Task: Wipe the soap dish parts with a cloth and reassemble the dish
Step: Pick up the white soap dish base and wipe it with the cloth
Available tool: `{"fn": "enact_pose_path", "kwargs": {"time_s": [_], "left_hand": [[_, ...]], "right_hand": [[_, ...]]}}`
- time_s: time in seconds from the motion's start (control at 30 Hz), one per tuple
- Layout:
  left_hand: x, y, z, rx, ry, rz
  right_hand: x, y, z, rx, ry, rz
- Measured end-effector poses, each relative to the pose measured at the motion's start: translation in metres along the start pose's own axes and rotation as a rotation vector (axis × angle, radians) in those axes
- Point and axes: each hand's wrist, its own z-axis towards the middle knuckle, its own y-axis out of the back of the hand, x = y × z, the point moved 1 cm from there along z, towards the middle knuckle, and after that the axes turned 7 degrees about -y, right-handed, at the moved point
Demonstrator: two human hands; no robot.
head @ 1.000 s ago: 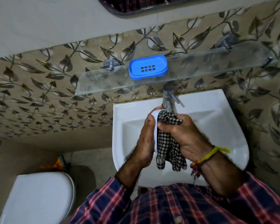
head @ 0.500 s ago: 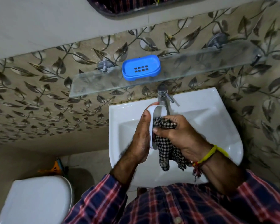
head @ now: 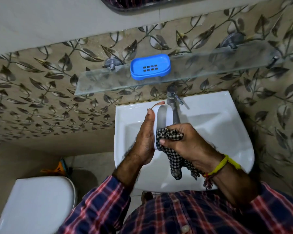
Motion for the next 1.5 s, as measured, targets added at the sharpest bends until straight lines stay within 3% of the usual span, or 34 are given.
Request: {"fn": "enact_pose_path", "kwargs": {"time_s": [0.07, 0.23, 0.33, 0.5, 0.63, 0.7, 0.8, 0.9, 1.1, 1.23, 1.4, 1.5], "left_hand": [[0.005, -0.001, -0.004, 0.009, 0.009, 0.002], [-0.002, 0.001, -0.003, -0.012, 0.010, -0.054], [0.000, 0.000, -0.003, -0.034, 0.016, -0.034], [-0.001, 0.008, -0.004, -0.114, 0.058, -0.037], [-0.003, 0.007, -0.004, -0.093, 0.138, 0.009], [-0.003, 0.009, -0.010, -0.100, 0.023, 0.135], [0.016, 0.019, -0.024, 0.016, -0.470, 0.681], [0.037, 0.025, -0.032, 0.133, -0.748, 0.894], [0.021, 0.026, -0.031, -0.016, -0.765, 0.655], [0.023, 0.017, -0.041, -0.042, -0.613, 0.540], [0.010, 0.017, -0.031, -0.051, -0.559, 0.363], [0.009, 0.012, -0.030, -0.052, -0.493, 0.297]], "right_hand": [[0.001, 0.001, 0.002, -0.040, 0.022, 0.019], [-0.003, -0.001, -0.002, 0.053, 0.133, -0.270], [-0.007, -0.003, 0.002, -0.001, 0.176, -0.260], [-0.020, -0.007, -0.008, 0.123, 0.294, -0.449], [-0.016, -0.007, -0.011, -0.093, 0.424, -0.539], [-0.011, -0.002, -0.004, -0.147, 0.272, -0.277], [-0.003, 0.008, 0.000, 0.010, 0.002, 0.276], [0.000, 0.009, -0.001, 0.105, -0.104, 0.363], [0.006, 0.004, -0.012, 0.268, -0.172, 0.527], [0.006, -0.003, -0.014, 0.179, -0.225, 0.578], [0.004, -0.013, -0.018, 0.092, -0.011, 0.178], [0.008, -0.015, -0.013, 0.013, 0.058, 0.146]]}}
